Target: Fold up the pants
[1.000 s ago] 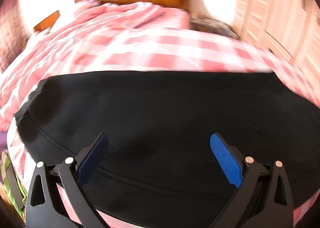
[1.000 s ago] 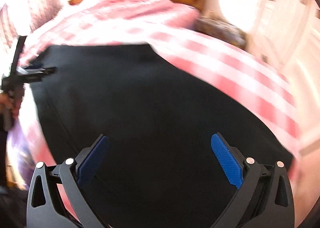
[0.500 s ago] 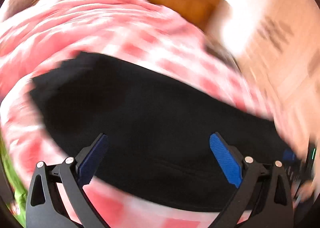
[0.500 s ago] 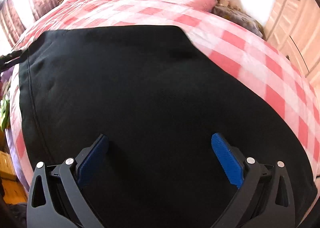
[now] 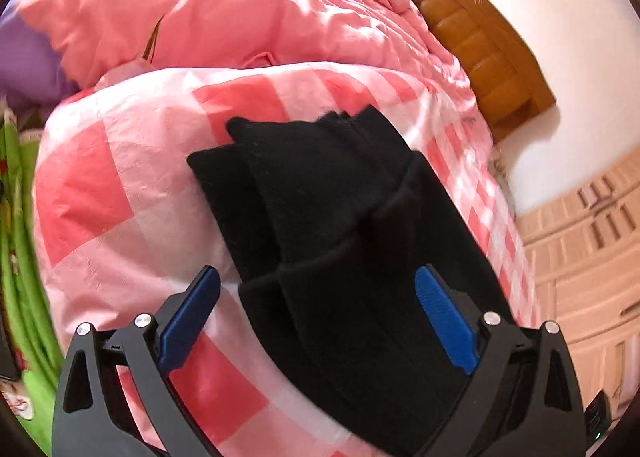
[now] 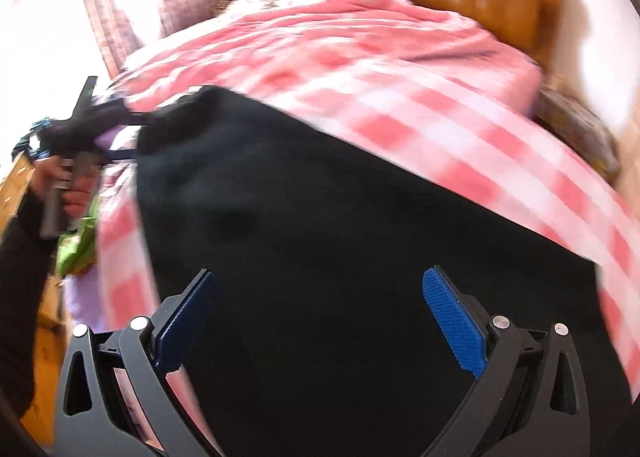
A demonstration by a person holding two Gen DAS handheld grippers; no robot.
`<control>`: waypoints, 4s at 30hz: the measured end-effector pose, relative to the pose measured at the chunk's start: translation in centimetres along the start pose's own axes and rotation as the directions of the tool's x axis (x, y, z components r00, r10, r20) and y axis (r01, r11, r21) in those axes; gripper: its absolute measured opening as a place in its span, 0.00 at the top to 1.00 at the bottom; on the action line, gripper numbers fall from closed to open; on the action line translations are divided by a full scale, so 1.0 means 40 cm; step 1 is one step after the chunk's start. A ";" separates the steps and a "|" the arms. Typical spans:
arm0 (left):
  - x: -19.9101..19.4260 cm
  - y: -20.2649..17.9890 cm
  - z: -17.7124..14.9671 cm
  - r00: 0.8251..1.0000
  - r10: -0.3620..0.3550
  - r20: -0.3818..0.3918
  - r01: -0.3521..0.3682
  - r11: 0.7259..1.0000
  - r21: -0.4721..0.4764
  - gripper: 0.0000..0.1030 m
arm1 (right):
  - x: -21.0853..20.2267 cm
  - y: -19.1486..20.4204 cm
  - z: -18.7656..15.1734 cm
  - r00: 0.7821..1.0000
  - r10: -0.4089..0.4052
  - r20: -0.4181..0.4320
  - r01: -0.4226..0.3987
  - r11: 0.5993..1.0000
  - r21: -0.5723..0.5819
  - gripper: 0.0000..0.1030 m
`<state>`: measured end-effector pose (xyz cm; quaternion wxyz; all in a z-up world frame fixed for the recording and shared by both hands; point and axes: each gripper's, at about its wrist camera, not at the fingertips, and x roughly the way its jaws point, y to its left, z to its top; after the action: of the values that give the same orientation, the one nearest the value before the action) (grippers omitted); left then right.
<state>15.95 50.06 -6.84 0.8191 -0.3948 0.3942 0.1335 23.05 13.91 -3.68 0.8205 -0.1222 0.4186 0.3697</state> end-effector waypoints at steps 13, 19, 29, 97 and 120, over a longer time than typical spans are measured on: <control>0.021 0.022 0.024 0.998 -0.050 0.046 0.052 0.998 -0.044 0.37 | 0.089 0.055 -0.032 0.999 0.036 -0.025 -0.037 0.999 -0.004 0.04; -0.052 -0.071 -0.002 0.982 -0.034 0.183 0.016 0.995 0.098 0.77 | 0.086 0.040 -0.034 0.997 0.078 -0.006 -0.078 0.997 0.030 0.04; -0.211 -0.527 -0.307 0.934 -0.205 0.294 -0.070 0.700 0.711 0.77 | -0.201 -0.243 -0.151 0.896 0.059 0.440 -0.287 0.833 0.473 0.04; -0.145 -0.399 -0.635 0.949 -0.080 0.305 -0.247 0.411 0.877 0.09 | -0.276 -0.097 -0.436 0.967 0.161 0.196 -0.237 0.853 0.465 0.64; -0.124 -0.426 -0.611 0.948 -0.081 0.308 -0.229 0.498 0.836 0.06 | -0.202 -0.104 -0.381 0.968 0.162 0.193 -0.235 0.854 0.463 0.72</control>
<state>8.52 21.02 -3.12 0.9498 0.1105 0.2924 0.0138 13.87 -0.86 -7.30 0.8108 0.1577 0.4462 0.3444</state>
